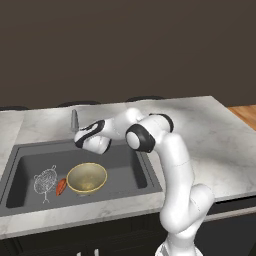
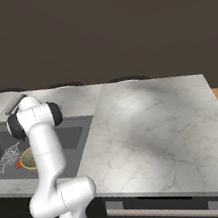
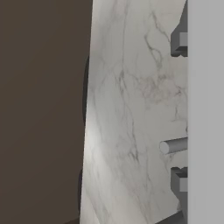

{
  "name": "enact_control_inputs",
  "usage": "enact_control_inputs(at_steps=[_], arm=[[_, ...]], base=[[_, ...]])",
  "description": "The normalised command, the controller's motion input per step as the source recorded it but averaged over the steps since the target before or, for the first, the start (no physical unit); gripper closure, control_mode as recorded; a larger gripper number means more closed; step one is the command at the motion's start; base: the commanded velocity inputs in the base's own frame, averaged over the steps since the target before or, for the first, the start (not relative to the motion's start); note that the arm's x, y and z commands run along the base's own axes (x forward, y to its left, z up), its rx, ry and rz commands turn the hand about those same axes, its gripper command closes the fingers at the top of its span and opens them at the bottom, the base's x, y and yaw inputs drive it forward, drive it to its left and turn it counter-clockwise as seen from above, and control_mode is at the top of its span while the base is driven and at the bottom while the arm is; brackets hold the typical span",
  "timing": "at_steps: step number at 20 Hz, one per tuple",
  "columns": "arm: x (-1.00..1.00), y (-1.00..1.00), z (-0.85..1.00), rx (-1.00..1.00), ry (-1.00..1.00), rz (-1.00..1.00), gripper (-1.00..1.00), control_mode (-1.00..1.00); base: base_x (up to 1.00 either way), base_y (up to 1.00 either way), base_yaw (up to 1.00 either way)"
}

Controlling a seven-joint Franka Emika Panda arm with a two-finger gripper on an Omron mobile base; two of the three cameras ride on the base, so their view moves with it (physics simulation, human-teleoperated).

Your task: Pick the strainer and bowl and place them in the sink. Then turn on the water.

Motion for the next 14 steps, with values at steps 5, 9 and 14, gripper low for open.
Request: enact_control_inputs(at_steps=[5, 9, 14], arm=[[0.05, -0.01, 0.00, 0.00, 0.00, 0.00, -1.00, -1.00], [0.08, -0.09, 0.00, 0.00, 0.00, 0.00, -1.00, -1.00], [0.02, -0.18, 0.00, 0.00, 0.00, 0.00, -1.00, -1.00]], base=[[0.00, 0.00, 0.00], [0.00, 0.00, 0.00], [0.00, 0.00, 0.00]])
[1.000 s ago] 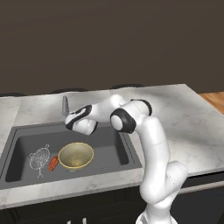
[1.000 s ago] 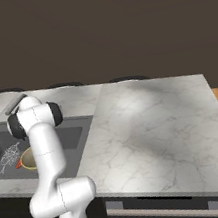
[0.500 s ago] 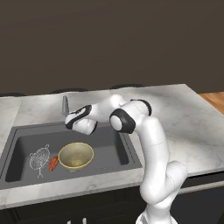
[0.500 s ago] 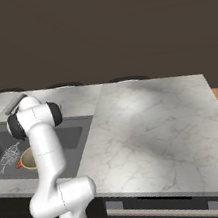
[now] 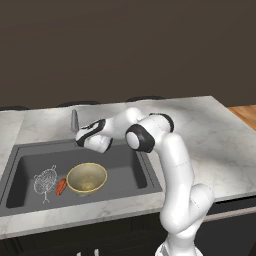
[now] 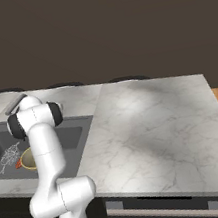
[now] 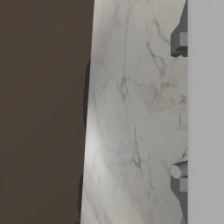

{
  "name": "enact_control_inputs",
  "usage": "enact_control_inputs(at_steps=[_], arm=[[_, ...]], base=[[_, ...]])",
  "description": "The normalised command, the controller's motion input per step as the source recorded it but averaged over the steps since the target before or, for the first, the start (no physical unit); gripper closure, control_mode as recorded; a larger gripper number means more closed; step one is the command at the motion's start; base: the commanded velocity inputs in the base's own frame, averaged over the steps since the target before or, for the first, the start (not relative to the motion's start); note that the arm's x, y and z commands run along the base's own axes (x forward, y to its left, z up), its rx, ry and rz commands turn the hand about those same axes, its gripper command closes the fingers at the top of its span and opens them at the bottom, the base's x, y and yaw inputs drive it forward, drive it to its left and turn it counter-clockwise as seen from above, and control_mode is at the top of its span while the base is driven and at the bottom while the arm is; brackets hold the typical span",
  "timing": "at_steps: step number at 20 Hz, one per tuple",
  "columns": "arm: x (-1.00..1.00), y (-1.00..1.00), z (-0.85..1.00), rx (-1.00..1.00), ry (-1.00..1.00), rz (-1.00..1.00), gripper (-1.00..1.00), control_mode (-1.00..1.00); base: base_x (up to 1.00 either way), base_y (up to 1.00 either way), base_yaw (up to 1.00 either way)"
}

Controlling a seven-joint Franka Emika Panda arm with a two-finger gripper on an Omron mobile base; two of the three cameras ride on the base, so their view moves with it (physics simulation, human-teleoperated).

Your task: Pick the strainer and bowl and place them in the sink. Then turn on the water.

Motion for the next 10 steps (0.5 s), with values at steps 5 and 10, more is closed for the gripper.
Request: enact_control_inputs(at_steps=[5, 10], arm=[[0.00, -0.34, 0.00, 0.01, 0.00, 0.00, -1.00, -1.00], [0.00, -0.45, 0.00, 0.02, 0.00, 0.00, -1.00, -1.00]], base=[[0.00, 0.00, 0.00], [0.00, 0.00, 0.00]])
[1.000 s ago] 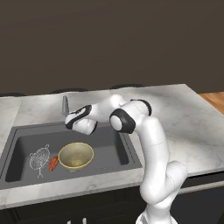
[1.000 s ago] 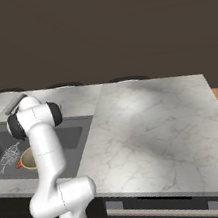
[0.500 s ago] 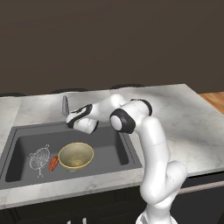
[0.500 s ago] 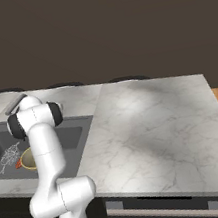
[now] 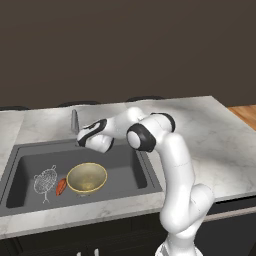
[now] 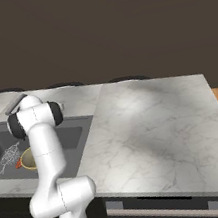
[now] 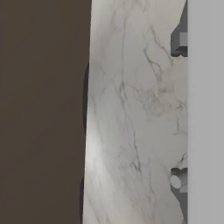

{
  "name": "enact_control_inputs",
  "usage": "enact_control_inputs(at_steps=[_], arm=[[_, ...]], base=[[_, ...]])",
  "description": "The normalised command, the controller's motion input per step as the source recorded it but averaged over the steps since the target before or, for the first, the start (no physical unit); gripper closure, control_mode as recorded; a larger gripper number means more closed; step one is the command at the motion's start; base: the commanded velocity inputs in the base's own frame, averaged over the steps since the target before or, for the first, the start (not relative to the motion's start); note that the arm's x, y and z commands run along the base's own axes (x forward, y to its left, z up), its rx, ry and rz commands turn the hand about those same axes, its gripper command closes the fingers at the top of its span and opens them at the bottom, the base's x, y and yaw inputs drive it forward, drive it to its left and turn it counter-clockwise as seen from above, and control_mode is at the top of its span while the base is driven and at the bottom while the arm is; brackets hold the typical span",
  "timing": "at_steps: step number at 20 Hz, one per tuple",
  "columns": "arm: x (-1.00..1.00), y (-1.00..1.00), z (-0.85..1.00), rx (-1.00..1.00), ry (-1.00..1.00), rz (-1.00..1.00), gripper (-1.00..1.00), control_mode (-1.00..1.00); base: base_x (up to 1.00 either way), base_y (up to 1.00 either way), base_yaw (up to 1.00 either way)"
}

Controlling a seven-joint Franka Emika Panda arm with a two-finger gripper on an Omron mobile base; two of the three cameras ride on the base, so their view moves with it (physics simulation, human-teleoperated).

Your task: Pick the strainer and bowl and place them in the sink. Then turn on the water.

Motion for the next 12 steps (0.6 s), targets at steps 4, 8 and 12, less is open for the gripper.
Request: enact_control_inputs(at_steps=[4, 8, 12], arm=[[0.00, -0.58, 0.00, 0.05, 0.00, 0.00, -1.00, -1.00], [0.00, -0.70, 0.00, 0.08, 0.00, 0.01, -1.00, -1.00], [0.00, -0.85, 0.00, 0.10, 0.00, 0.02, -1.00, -1.00]], base=[[0.00, 0.00, 0.00], [0.00, 0.00, 0.00], [0.00, 0.00, 0.00]])
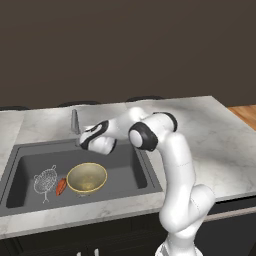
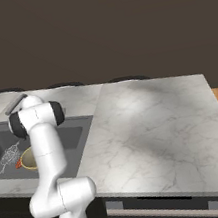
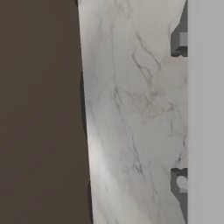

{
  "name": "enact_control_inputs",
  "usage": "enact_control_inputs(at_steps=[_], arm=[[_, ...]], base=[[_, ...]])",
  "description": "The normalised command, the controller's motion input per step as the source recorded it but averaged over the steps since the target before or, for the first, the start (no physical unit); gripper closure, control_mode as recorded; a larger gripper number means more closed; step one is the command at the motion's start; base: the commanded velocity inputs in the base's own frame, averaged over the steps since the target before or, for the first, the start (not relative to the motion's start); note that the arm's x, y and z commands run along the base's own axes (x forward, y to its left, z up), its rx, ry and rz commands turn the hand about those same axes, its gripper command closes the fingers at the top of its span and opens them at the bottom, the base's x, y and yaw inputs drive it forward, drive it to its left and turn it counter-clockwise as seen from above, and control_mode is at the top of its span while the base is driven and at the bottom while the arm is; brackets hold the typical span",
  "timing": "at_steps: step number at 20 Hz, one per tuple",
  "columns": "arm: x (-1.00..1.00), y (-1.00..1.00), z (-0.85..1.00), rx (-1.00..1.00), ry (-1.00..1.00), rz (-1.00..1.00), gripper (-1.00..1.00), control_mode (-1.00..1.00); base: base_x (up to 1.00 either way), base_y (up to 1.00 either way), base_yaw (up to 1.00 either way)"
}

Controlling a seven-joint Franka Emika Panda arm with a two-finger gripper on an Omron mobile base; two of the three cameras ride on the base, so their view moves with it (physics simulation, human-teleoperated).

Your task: Pick the strainer and bowl and place them in the sink. Then turn on the water.

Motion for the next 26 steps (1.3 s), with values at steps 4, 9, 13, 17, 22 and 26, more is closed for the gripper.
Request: enact_control_inputs(at_steps=[4, 9, 13, 17, 22, 26], arm=[[0.02, -0.89, 0.00, 0.10, 0.00, 0.01, -1.00, -1.00], [0.15, -0.88, -0.03, 0.08, 0.00, 0.00, -1.00, -1.00], [0.23, -0.90, -0.05, 0.08, -0.04, 0.00, -1.00, -1.00], [0.25, -0.96, -0.09, 0.09, -0.07, 0.01, -1.00, -1.00], [0.25, -0.92, -0.14, 0.07, -0.09, 0.01, -1.00, -1.00], [0.14, -0.86, -0.12, 0.03, -0.12, 0.00, -1.00, -1.00]], base=[[0.00, 0.00, 0.00], [0.00, 0.00, 0.00], [0.00, 0.00, 0.00], [0.00, 0.00, 0.00], [0.00, 0.00, 0.00], [0.00, 0.00, 0.00]])
